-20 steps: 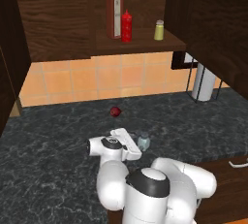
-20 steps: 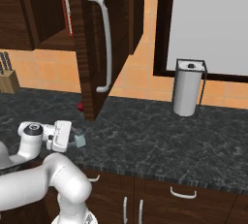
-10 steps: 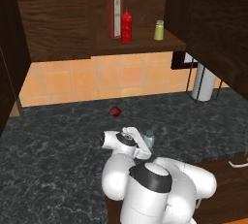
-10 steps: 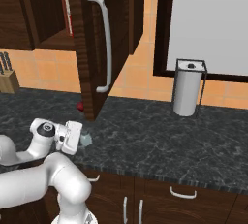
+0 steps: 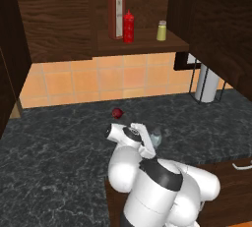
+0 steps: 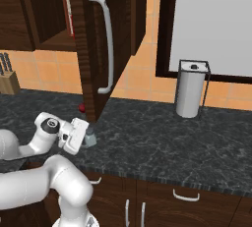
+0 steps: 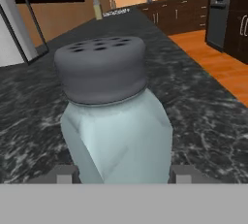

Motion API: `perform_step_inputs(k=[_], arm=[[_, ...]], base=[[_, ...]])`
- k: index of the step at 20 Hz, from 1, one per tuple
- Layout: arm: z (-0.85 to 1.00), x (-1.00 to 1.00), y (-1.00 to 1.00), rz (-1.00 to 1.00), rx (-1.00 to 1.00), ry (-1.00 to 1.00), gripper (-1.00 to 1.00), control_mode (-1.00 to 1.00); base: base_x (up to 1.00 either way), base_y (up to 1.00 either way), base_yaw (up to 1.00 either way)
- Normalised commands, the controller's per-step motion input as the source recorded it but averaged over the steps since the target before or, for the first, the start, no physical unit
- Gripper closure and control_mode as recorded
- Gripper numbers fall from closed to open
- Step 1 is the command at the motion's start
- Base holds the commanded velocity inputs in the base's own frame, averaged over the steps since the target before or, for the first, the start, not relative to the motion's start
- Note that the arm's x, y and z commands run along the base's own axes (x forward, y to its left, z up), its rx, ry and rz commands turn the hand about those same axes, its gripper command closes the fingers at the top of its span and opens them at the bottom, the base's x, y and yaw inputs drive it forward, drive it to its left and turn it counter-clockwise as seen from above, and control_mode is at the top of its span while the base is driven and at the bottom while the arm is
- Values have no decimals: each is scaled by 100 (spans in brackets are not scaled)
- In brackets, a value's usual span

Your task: Put the shaker and condiment bottle from the counter next to their counterparts in the cabinet.

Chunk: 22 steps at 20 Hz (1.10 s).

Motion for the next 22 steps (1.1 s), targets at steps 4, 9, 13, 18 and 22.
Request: perform_step_inputs(k=[4,9,13,18,22], arm=[[61,-46,10,0,0,-17,100,-100],[64,-15,7,4,-1,-1,100,-100],[85,-21,7,8,-5,0,100,-100],[88,-47,28,0,-9,0,100,-100],[99,-46,18,3,-7,1,100,-100]], base=[[0,0,0],[0,0,0],[0,0,0],[0,0,0],[0,0,0]])
